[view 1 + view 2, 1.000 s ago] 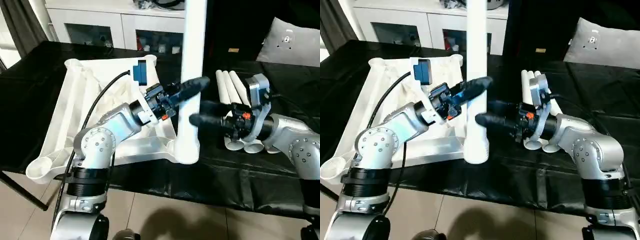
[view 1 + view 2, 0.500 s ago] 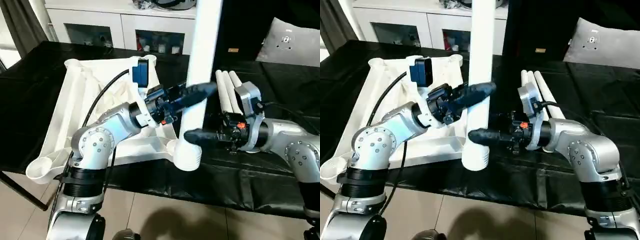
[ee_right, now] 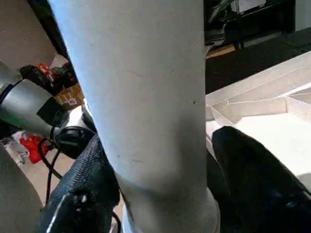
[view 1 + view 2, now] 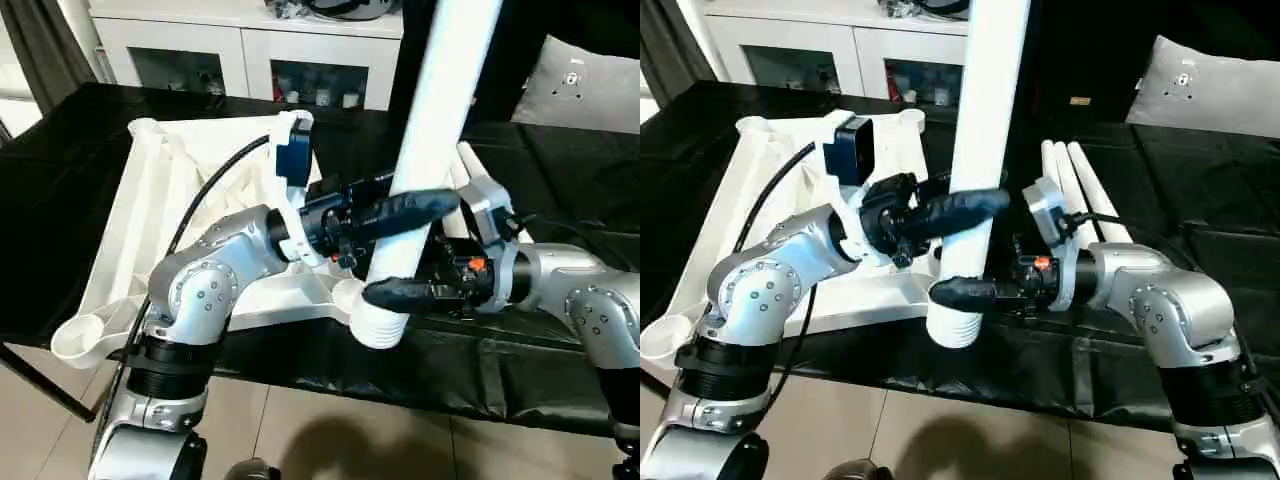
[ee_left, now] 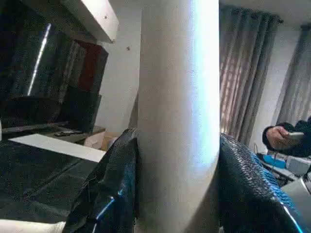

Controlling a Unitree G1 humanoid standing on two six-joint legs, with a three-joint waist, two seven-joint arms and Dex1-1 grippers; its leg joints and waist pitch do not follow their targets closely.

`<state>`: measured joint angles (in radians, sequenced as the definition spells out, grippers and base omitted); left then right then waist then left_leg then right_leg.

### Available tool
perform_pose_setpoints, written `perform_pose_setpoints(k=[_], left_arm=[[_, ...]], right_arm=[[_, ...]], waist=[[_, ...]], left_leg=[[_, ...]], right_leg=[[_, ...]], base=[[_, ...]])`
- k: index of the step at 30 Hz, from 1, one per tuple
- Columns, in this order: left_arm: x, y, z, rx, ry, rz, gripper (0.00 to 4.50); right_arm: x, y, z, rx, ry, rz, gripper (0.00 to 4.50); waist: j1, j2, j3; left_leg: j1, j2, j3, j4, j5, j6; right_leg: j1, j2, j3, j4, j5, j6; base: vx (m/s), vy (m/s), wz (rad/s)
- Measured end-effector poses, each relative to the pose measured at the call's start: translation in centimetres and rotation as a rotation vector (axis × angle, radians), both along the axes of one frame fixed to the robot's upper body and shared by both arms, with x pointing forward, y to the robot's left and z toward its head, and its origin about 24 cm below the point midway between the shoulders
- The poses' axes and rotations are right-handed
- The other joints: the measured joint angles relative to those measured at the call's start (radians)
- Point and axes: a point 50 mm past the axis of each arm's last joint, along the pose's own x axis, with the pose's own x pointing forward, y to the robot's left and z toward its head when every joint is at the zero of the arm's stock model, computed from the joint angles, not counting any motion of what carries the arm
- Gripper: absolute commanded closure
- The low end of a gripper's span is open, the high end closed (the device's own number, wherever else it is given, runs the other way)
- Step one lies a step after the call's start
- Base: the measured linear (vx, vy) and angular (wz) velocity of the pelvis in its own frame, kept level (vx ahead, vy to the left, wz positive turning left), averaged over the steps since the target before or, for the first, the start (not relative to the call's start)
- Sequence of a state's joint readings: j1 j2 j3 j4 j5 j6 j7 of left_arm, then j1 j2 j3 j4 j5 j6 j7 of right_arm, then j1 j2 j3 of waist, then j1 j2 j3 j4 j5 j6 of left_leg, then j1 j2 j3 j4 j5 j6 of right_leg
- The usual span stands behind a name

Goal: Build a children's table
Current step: Pick table leg

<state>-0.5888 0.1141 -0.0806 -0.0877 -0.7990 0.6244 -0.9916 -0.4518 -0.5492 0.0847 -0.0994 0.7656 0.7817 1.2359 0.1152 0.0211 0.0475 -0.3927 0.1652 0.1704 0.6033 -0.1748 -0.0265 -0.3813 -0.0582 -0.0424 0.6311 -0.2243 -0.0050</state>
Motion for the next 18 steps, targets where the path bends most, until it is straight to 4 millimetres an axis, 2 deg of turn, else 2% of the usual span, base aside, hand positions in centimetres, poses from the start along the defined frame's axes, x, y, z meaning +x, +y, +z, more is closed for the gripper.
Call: perform_pose_setpoints(k=[8, 18], left_arm=[[0.00, -0.16, -0.07, 0.008, -0.038, 0.015, 2.64], [0.16, 0.01, -0.67, 0.044, -0.034, 0.051, 2.64]], right_arm=[[-0.09, 0.05, 0.08, 0.006, -0.001, 0.011, 2.33], [-0.13, -0.07, -0.54, -0.004, -0.013, -0.024, 2.45]], waist=[[0.000, 0.000, 0.000], [0.001, 0.000, 0.000]], left_leg=[[0.000, 0.000, 0.000, 0.000, 0.000, 0.000], [0.000, 0.000, 0.000, 0.000, 0.000, 0.000]], right_leg=[[0.000, 0.000, 0.000, 0.000, 0.000, 0.000], [0.000, 0.000, 0.000, 0.000, 0.000, 0.000]], base=[[0.000, 0.000, 0.00], [0.000, 0.000, 0.00]])
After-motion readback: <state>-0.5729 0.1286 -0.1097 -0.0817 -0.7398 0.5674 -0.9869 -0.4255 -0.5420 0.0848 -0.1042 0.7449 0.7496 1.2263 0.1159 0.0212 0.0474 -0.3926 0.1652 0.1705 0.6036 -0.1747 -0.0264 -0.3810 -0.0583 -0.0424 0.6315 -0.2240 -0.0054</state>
